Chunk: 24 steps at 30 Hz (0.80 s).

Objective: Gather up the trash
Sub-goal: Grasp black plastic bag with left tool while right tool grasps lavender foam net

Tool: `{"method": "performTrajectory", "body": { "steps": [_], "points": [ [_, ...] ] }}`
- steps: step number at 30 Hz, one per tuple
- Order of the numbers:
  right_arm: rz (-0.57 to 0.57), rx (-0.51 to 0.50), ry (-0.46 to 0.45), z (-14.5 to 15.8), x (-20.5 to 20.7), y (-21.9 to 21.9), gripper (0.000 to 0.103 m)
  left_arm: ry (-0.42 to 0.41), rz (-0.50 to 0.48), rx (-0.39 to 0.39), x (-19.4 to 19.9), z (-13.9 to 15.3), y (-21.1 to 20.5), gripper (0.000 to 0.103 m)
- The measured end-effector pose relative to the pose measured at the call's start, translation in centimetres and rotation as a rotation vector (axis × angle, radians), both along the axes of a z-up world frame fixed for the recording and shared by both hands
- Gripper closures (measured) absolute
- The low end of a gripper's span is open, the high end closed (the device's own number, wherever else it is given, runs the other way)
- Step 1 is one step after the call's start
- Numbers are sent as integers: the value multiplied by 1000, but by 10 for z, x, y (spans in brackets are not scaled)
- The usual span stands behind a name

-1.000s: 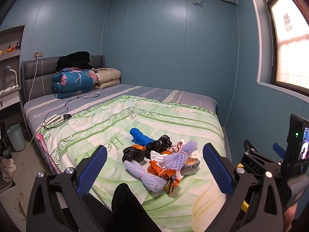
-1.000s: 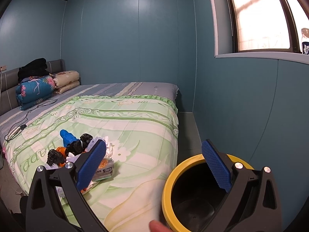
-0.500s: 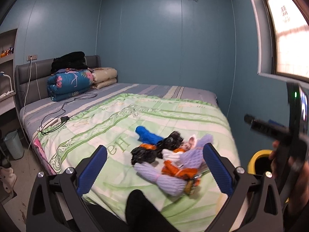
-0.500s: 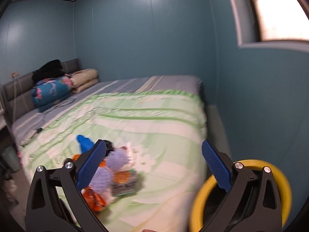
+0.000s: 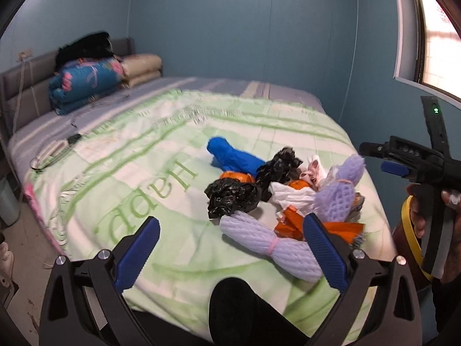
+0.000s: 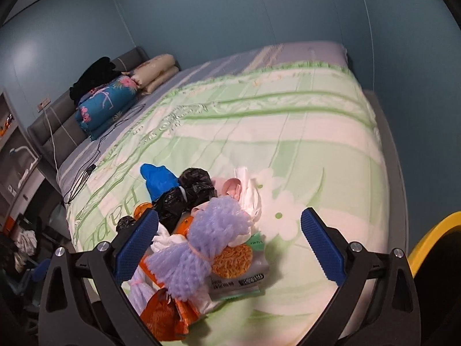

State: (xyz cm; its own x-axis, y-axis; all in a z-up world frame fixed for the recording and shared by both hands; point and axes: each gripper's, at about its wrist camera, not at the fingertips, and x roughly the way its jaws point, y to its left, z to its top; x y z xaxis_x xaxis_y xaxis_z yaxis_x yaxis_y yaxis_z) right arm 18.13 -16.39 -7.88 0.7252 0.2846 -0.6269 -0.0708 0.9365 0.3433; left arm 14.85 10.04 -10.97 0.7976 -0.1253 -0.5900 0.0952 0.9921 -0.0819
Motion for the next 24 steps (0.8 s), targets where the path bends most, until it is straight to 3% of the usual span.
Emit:
{"method": "performTrajectory", "body": {
  "steps": [6,16,19,24],
  "points": [
    [0,-40,46,-8,16,1,8,48,14,27,53,-10,6,7],
    [67,-72,68,-19,22,20,9,98,41,26,102,-37,13,7],
    [74,-82,74,-22,23,22,18,126,29,-16,112,-45,15,7],
    [82,-94,75,-24,22,27,24,136,26,-41,127,-54,11,7]
  ]
}}
